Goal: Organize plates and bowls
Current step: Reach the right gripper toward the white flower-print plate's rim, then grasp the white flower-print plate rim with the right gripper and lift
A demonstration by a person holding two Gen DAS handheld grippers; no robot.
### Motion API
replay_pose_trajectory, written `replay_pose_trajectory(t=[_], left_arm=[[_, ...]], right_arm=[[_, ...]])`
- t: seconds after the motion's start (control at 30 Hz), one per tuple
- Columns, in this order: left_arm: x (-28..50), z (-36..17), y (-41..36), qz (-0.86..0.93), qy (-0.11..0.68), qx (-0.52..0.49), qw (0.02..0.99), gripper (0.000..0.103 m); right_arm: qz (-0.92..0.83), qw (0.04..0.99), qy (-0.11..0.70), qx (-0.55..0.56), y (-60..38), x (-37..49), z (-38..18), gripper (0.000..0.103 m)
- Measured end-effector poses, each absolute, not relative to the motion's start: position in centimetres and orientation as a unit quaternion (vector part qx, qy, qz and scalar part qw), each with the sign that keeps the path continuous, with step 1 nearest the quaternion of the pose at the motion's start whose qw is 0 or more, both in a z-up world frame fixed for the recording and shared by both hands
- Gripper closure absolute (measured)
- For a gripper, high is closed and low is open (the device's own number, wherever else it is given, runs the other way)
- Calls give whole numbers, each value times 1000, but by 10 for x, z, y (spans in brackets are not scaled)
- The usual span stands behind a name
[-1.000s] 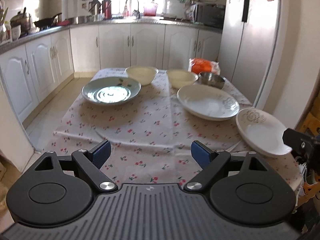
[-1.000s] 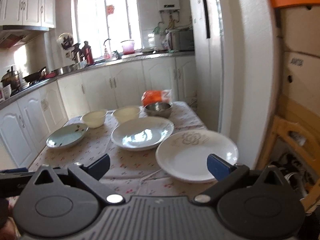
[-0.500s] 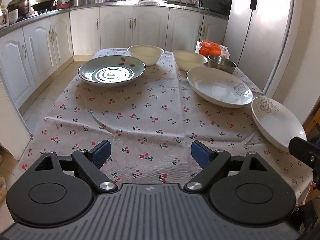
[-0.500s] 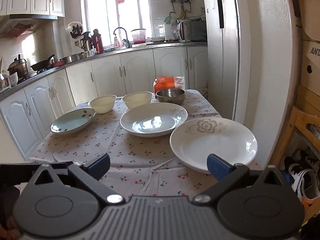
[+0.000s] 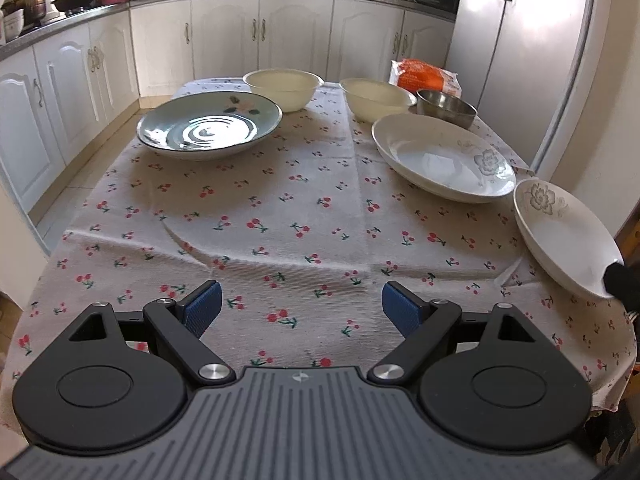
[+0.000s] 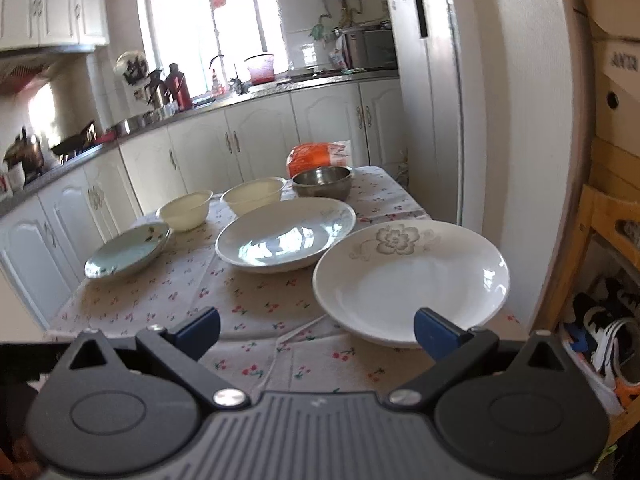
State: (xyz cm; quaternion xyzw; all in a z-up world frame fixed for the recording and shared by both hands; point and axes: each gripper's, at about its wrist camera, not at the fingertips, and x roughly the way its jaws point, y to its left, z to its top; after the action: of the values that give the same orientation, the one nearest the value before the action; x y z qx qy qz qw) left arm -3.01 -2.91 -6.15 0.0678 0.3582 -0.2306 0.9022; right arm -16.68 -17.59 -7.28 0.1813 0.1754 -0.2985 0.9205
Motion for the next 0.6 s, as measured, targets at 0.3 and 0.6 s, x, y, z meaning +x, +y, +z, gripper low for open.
replay_pose_trajectory(t=[0.3,0.6], left_arm=[[-29,-61,-60,-292,358,55,885,0],[-27,-71,-100,-359,365,39,858,0]], right_arm=[[-327,893,119,285,-230,-209,-78,1],[-339,860,71,375,-277,-241,-95,1]])
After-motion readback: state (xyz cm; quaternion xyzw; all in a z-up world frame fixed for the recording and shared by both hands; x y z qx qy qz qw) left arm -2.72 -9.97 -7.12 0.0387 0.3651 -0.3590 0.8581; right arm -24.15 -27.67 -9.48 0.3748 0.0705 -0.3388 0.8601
